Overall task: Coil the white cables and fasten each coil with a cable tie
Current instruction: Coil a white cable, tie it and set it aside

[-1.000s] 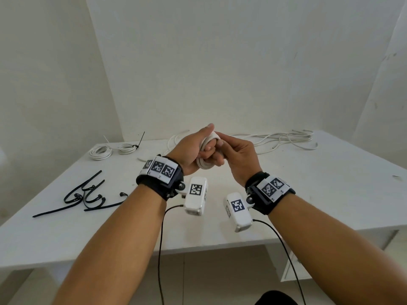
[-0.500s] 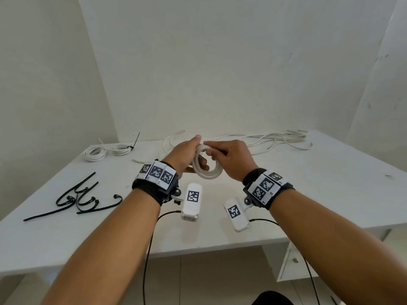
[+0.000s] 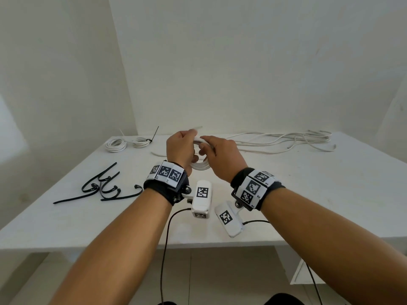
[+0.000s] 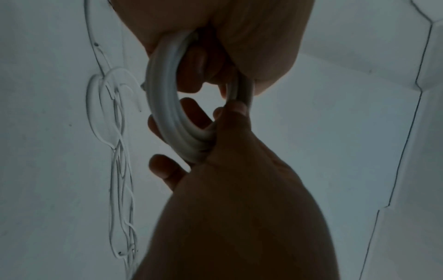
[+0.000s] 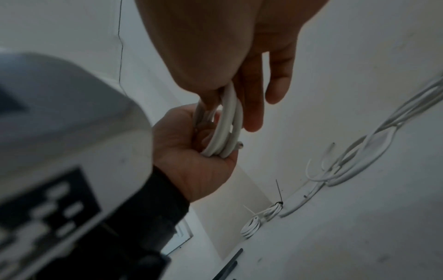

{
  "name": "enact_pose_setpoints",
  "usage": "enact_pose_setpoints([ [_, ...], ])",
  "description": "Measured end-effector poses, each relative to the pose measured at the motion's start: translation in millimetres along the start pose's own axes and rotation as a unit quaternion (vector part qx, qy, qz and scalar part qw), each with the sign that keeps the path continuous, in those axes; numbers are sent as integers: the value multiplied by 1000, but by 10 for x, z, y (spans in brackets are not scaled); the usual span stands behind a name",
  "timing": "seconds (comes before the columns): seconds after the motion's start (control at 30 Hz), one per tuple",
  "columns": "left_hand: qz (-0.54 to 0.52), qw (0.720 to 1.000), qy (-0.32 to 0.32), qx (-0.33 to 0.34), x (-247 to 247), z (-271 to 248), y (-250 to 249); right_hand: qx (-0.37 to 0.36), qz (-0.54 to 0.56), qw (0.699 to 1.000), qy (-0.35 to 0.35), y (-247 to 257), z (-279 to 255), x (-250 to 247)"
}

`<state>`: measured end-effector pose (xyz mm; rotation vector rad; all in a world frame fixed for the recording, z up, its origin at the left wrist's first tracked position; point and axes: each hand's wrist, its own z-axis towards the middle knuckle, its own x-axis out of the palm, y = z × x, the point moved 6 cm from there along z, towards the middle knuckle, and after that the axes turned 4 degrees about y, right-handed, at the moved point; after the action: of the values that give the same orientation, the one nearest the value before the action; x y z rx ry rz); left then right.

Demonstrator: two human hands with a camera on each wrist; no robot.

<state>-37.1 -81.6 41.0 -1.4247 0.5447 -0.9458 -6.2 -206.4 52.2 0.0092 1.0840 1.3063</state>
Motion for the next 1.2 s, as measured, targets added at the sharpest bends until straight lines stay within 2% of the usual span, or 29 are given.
enact_pose_setpoints([
  [0.13,0,1000,6,2,-315,54,21,-1,-9,999,48,132,165,317],
  [0.2,11,1000,-14,3,-556,90,13,-3,3,996,86,211,233,513],
  [0.4,4,985,-174,-1,-1638,222,-64,61,8,965,255,314,319,1199],
  [0.5,9,975,-224,1,-2090,201,-85,7,-61,948,314,521,334,1517],
  [0.6,9,970,-245,-3,-2352,164,-76,-35,-131,927,350,738,361,1858],
  [0.73,16,968,-252,-2,-2520,123,-61,-36,-177,917,357,858,442,2130],
  [0.9,9,970,-244,11,-2552,99,-58,-14,-203,898,389,794,436,2233],
  [1.1,9,974,-226,7,-2348,130,-53,1,-203,890,407,689,395,2039],
  [1.2,6,977,-212,3,-2197,149,-45,26,-167,910,380,573,426,1749],
])
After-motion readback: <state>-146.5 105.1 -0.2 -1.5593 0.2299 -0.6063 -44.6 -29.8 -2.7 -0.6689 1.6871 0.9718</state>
